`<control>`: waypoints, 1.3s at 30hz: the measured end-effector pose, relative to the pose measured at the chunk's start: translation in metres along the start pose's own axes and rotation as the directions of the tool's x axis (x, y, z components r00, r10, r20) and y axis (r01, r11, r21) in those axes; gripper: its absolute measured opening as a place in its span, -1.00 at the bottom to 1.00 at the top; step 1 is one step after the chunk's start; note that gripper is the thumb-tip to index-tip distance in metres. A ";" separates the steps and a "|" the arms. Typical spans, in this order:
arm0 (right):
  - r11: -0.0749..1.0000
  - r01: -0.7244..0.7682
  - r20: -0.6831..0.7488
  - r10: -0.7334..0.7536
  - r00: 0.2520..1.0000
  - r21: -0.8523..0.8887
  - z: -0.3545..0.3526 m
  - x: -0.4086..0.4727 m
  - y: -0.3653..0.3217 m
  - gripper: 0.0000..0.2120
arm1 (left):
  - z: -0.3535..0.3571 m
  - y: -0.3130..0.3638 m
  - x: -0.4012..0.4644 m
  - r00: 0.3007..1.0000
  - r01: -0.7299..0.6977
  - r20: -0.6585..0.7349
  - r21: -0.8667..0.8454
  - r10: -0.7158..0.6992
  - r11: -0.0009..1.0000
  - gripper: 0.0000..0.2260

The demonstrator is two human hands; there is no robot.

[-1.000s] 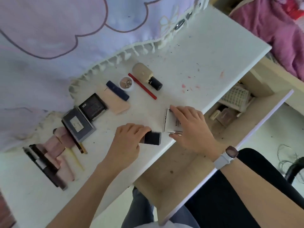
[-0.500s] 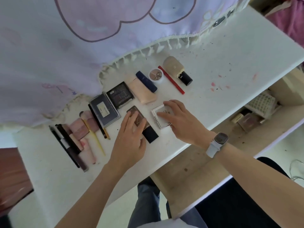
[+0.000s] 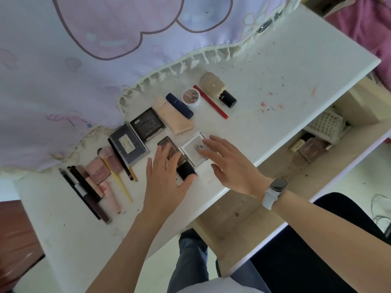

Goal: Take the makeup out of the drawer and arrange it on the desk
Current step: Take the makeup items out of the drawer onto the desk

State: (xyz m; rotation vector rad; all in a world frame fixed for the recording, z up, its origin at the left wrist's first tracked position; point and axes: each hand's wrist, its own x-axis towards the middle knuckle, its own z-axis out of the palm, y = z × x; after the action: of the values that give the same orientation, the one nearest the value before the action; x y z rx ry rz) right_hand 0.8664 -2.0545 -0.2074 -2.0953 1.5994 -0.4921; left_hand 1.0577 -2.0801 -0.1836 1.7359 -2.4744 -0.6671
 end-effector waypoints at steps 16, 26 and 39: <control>0.544 -0.814 -0.159 0.802 0.576 -0.205 -0.066 -0.123 0.200 -0.65 | 0.131 0.211 0.052 0.863 -0.383 0.208 -0.327 0.461 0.864 -0.72; 0.590 -0.719 0.005 0.774 0.633 -0.367 -0.061 -0.098 0.286 -0.23 | 0.234 0.254 0.132 0.921 -0.195 0.330 -0.069 0.207 0.978 -0.78; 0.551 -0.745 -0.132 0.764 0.632 -0.377 -0.079 -0.105 0.249 -0.63 | 0.216 0.248 0.127 0.901 -0.170 0.366 -0.191 0.231 0.967 -0.77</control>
State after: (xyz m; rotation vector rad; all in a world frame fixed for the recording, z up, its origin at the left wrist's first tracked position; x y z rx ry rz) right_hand 0.5965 -2.0195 -0.2803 -1.3644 2.5123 0.2205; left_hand 0.7307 -2.0569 -0.3135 1.3753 -2.7043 -1.2459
